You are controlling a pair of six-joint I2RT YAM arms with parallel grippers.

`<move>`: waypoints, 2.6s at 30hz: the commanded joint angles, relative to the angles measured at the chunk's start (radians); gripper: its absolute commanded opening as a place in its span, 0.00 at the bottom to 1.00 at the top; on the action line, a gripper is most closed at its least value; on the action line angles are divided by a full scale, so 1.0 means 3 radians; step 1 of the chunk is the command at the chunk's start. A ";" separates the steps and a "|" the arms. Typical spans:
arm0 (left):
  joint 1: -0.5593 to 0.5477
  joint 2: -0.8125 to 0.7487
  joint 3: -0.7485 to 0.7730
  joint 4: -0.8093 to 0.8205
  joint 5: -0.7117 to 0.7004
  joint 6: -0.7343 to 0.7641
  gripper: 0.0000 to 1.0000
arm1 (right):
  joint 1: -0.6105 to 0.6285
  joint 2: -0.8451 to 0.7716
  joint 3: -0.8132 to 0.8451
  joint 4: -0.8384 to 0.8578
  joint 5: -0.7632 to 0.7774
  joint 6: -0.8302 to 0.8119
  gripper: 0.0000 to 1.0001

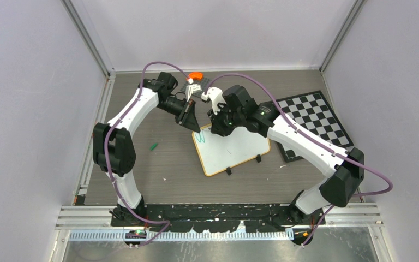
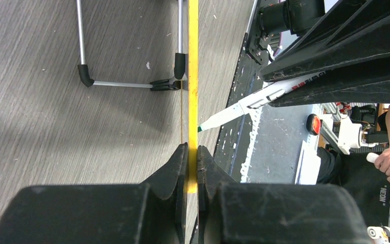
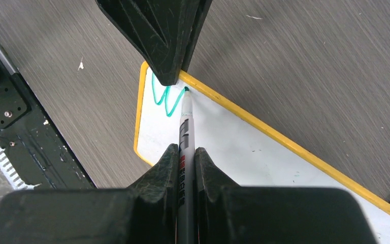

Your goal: Write a sentence on the whiteboard

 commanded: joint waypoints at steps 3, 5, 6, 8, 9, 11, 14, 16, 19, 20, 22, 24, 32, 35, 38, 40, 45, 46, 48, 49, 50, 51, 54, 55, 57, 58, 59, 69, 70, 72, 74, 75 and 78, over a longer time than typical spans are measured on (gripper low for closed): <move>-0.0037 -0.0146 -0.0036 -0.0062 0.0115 0.0014 0.00 | -0.0016 -0.0233 -0.0081 -0.0056 -0.0230 -0.0069 0.00; -0.0041 -0.0151 -0.0036 -0.0062 0.0120 0.0011 0.00 | -0.0018 -0.0301 -0.0155 -0.0100 -0.0283 -0.0081 0.00; -0.0045 -0.0153 -0.0036 -0.0060 0.0120 0.0008 0.00 | -0.0016 -0.0326 -0.0190 -0.0112 -0.0288 -0.0085 0.00; -0.0047 -0.0163 -0.0044 -0.0055 0.0120 0.0009 0.00 | -0.0015 -0.0342 -0.0243 -0.0119 -0.0254 -0.0095 0.00; -0.0050 -0.0162 -0.0045 -0.0051 0.0120 0.0007 0.00 | -0.0017 -0.0334 -0.0265 -0.0102 -0.0209 -0.0093 0.00; -0.0052 -0.0161 -0.0041 -0.0048 0.0118 0.0003 0.00 | -0.0015 -0.0308 -0.0287 -0.0058 -0.0132 -0.0075 0.00; -0.0052 -0.0168 -0.0050 -0.0055 0.0111 0.0008 0.00 | -0.0019 -0.0261 -0.0255 0.0002 -0.0060 -0.0023 0.00; -0.0052 -0.0169 -0.0052 -0.0045 0.0107 0.0012 0.00 | -0.0015 -0.0222 -0.0208 0.0032 -0.0021 0.0010 0.00; -0.0052 -0.0167 -0.0048 -0.0045 0.0105 0.0009 0.00 | -0.0015 -0.0170 -0.0152 0.0075 0.0050 0.0040 0.00; -0.0052 -0.0167 -0.0047 -0.0046 0.0105 0.0010 0.00 | -0.0016 -0.0153 -0.0141 0.0084 0.0059 0.0045 0.00; -0.0052 -0.0172 -0.0051 -0.0046 0.0110 0.0012 0.00 | -0.0015 -0.0126 -0.0124 0.0096 0.0064 0.0051 0.00; -0.0052 -0.0178 -0.0057 -0.0043 0.0105 0.0016 0.00 | -0.0016 -0.0096 -0.0114 0.0116 0.0054 0.0070 0.00; -0.0052 -0.0177 -0.0056 -0.0046 0.0116 0.0017 0.00 | -0.0017 -0.0047 -0.0059 0.0150 0.0022 0.0098 0.00; -0.0054 -0.0176 -0.0054 -0.0053 0.0115 0.0025 0.00 | -0.0010 -0.0031 -0.0086 0.0142 0.0008 0.0089 0.00; -0.0052 -0.0172 -0.0047 -0.0055 0.0116 0.0035 0.00 | -0.0012 -0.0044 -0.0150 0.0127 0.0010 0.0061 0.00; -0.0052 -0.0170 -0.0051 -0.0055 0.0111 0.0037 0.00 | -0.0011 -0.0069 -0.0211 0.0113 0.0010 0.0030 0.00; -0.0052 -0.0163 -0.0049 -0.0063 0.0110 0.0044 0.00 | -0.0012 -0.0127 -0.0327 0.0070 -0.0005 -0.0006 0.00; -0.0052 -0.0162 -0.0049 -0.0060 0.0112 0.0046 0.00 | -0.0014 -0.0134 -0.0340 0.0064 -0.0002 -0.0013 0.00; -0.0052 -0.0156 -0.0046 -0.0060 0.0110 0.0044 0.00 | -0.0010 -0.0142 -0.0365 0.0056 -0.0013 -0.0020 0.00; -0.0052 -0.0154 -0.0046 -0.0064 0.0110 0.0043 0.00 | -0.0012 -0.0147 -0.0368 0.0053 -0.0016 -0.0020 0.00; -0.0052 -0.0155 -0.0047 -0.0063 0.0110 0.0046 0.00 | -0.0010 -0.0148 -0.0370 0.0053 -0.0004 -0.0023 0.00; -0.0052 -0.0161 -0.0051 -0.0061 0.0110 0.0046 0.00 | -0.0010 -0.0152 -0.0364 0.0053 0.0023 -0.0027 0.00; -0.0052 -0.0171 -0.0052 -0.0060 0.0105 0.0043 0.00 | -0.0019 -0.0172 -0.0311 0.0058 0.0132 -0.0040 0.00; -0.0052 -0.0172 -0.0055 -0.0061 0.0106 0.0039 0.00 | -0.0029 -0.0173 -0.0289 0.0058 0.0152 -0.0040 0.00; -0.0052 -0.0177 -0.0053 -0.0060 0.0106 0.0039 0.00 | -0.0061 -0.0174 -0.0240 0.0061 0.0172 -0.0034 0.00; -0.0052 -0.0178 -0.0049 -0.0061 0.0107 0.0038 0.00 | -0.0065 -0.0169 -0.0214 0.0058 0.0185 -0.0035 0.00; -0.0052 -0.0176 -0.0047 -0.0067 0.0110 0.0038 0.00 | -0.0068 -0.0164 -0.0194 0.0058 0.0193 -0.0035 0.00; -0.0055 -0.0174 -0.0037 -0.0065 0.0110 0.0030 0.00 | -0.0079 -0.0123 -0.0042 0.0060 0.0222 -0.0015 0.00; -0.0056 -0.0176 -0.0039 -0.0068 0.0107 0.0031 0.00 | -0.0079 -0.0120 -0.0039 0.0058 0.0216 -0.0019 0.00; -0.0054 -0.0176 -0.0041 -0.0068 0.0111 0.0034 0.00 | -0.0081 -0.0122 -0.0069 0.0058 0.0194 -0.0015 0.00; -0.0054 -0.0181 -0.0046 -0.0065 0.0102 0.0037 0.00 | -0.0079 -0.0127 -0.0117 0.0050 0.0178 -0.0010 0.00; -0.0053 -0.0182 -0.0050 -0.0062 0.0103 0.0033 0.00 | -0.0081 -0.0130 -0.0143 0.0038 0.0169 -0.0014 0.00; -0.0052 -0.0192 -0.0054 -0.0065 0.0102 0.0031 0.00 | -0.0081 -0.0154 -0.0242 0.0000 0.0135 -0.0027 0.00</move>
